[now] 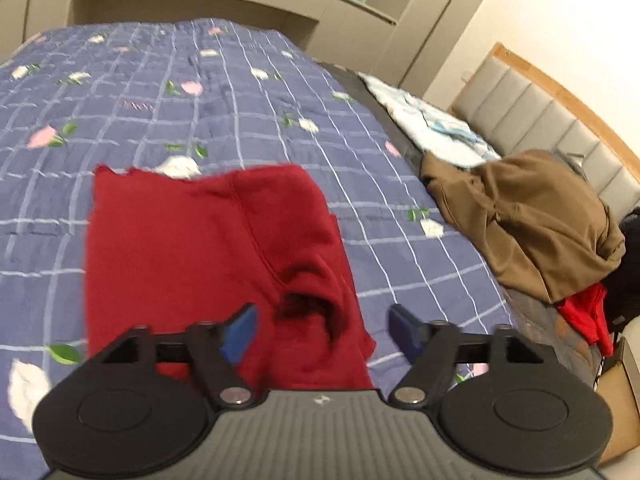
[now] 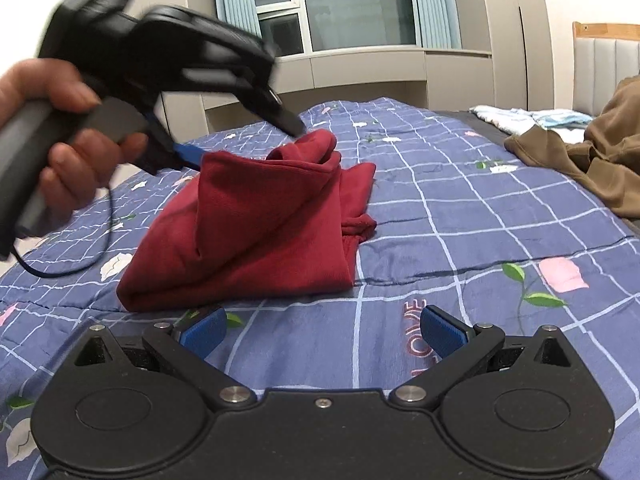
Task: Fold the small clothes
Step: 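Lift the held side edge and fold it across the sweater with the left gripper, then open the left gripper and withdraw both grippers from the folded sweater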
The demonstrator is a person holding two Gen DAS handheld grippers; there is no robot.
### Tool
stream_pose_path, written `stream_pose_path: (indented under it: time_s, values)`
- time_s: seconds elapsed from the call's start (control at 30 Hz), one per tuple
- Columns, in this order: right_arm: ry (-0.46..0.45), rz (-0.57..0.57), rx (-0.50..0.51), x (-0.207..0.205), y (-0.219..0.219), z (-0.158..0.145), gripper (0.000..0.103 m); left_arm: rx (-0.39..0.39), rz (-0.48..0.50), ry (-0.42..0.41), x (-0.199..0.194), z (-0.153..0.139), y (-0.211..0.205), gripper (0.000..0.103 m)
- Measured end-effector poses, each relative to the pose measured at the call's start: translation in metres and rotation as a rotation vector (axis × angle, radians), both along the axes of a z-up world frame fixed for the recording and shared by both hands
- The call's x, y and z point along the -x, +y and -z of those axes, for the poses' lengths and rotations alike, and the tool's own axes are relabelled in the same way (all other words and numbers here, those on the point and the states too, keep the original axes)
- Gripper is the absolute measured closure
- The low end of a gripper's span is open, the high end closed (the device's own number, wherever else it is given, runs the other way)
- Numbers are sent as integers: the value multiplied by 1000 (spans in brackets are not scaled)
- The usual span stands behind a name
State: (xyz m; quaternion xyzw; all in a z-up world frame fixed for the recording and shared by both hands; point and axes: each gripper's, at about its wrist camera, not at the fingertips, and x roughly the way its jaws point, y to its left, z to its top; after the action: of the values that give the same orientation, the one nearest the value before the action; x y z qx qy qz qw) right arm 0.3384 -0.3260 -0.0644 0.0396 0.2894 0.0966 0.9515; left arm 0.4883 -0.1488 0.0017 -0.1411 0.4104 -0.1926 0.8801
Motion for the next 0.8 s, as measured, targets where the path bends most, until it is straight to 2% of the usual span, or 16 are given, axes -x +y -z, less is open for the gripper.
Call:
stream_pose_path:
  time_s: [0.17, 0.3, 0.4, 0.5, 0.6, 0.7, 0.8]
  values:
    - [17, 3, -19, -3, -3, 2, 0, -27, -74, -53, 13, -14, 31, 4]
    - [24, 5, -24, -4, -3, 3, 0, -90, -168, -61, 23, -10, 62, 2]
    - [15, 10, -27, -3, -3, 2, 0, -110, -239, -20, 28, 4, 90, 2]
    - [-6, 35, -13, -1, -2, -8, 0, -96, -304, 47, 35, 22, 116, 2]
    - [-71, 65, 1, -2, 5, -27, 0, -61, -330, 94, 41, 39, 136, 2]
    - [-115, 31, -17, -19, 17, -49, 0, -26, -330, 136, 44, 53, 141, 2]
    - [-159, -6, 30, -45, 35, -67, 0, 5, -312, 153, 48, 61, 140, 1]
